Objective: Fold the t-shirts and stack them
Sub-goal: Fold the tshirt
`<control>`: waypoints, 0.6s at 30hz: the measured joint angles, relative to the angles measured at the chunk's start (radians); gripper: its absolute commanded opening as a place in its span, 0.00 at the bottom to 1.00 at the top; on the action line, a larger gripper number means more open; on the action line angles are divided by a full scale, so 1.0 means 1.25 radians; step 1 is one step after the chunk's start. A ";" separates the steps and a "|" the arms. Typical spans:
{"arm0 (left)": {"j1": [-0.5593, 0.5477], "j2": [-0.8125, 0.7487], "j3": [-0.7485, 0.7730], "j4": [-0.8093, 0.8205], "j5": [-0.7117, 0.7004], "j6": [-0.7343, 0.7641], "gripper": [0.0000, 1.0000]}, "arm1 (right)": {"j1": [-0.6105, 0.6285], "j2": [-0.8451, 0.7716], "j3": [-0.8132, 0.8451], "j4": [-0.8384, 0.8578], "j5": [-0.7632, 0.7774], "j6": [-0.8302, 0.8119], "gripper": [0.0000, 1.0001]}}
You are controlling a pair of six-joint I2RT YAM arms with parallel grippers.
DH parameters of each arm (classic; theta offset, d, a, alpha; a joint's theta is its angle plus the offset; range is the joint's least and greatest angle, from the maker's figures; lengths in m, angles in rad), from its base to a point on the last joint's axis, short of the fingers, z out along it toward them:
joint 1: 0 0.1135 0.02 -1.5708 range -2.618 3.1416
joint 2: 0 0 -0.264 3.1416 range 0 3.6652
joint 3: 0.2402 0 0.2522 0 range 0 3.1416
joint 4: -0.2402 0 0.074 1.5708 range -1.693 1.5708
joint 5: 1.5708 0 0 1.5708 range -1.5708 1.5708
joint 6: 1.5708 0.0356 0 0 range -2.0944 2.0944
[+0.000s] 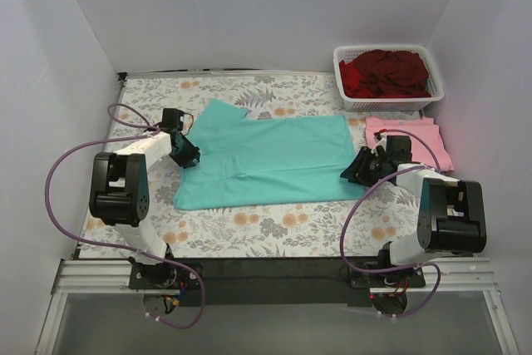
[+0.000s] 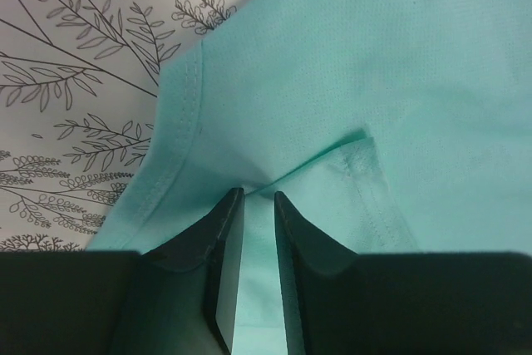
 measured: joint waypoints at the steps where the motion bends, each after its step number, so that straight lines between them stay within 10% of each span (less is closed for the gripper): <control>1: 0.001 -0.001 0.002 0.000 -0.004 0.000 0.23 | 0.000 0.000 -0.001 0.002 -0.003 0.000 0.46; 18: -0.049 -0.277 -0.065 0.026 0.012 0.003 0.32 | 0.004 -0.039 -0.002 -0.018 -0.019 -0.006 0.45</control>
